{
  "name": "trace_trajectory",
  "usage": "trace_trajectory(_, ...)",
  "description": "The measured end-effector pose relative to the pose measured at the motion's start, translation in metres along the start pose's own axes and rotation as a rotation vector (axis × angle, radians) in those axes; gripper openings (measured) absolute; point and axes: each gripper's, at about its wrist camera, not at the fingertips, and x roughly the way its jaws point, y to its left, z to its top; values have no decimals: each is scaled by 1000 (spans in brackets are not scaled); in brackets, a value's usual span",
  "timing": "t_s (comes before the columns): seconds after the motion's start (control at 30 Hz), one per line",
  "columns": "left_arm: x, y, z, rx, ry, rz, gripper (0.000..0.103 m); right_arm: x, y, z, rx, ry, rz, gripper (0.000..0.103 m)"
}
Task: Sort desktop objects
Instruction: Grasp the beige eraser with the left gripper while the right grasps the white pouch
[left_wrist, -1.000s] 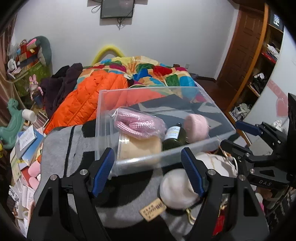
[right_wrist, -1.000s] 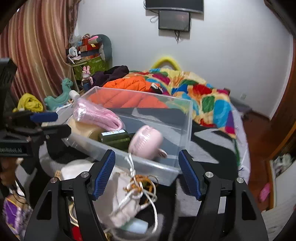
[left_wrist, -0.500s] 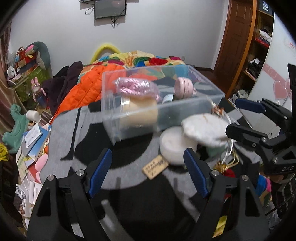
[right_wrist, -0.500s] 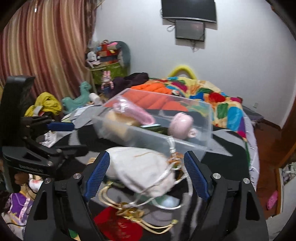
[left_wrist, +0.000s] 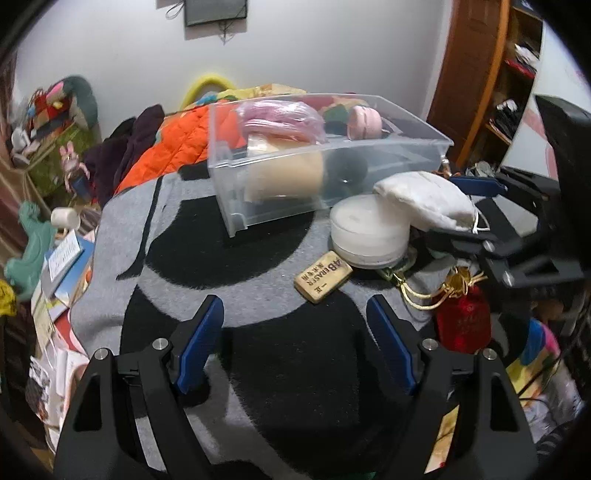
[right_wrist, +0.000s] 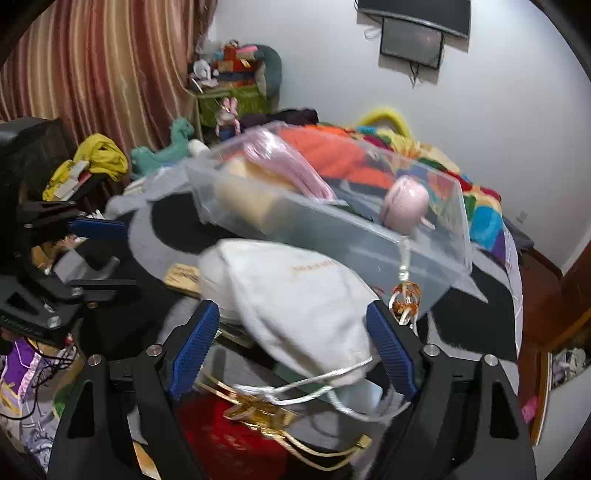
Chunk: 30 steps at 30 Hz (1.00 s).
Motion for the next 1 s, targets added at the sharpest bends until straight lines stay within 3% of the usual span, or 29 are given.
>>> trace_trajectory(0.1, 5, -8, 0, 46, -4, -4, 80, 7, -10, -6, 16, 23, -19, 66)
trace_trajectory(0.23, 16, -13, 5, 71, -1, 6, 80, 8, -19, -7, 58, 19, 15, 66)
trace_trajectory(0.4, 35, -7, 15, 47, 28, 3, 79, 19, -13, -3, 24, 43, 5, 69)
trace_trajectory(0.6, 52, 3, 15, -12, 47, -15, 68, 31, -14, -6, 35, 52, -6, 67)
trace_trajectory(0.7, 52, 1, 13, 16, 6, -3, 55, 27, -20, -8, 63, 39, -3, 55)
trace_trajectory(0.87, 48, 10, 7, -11, -34, -14, 31, 20, -43, -9, 173, 39, 85, 42)
trace_trajectory(1.0, 44, 21, 5, -57, -34, -26, 23, 16, -55, -11, 245, 40, 147, 36)
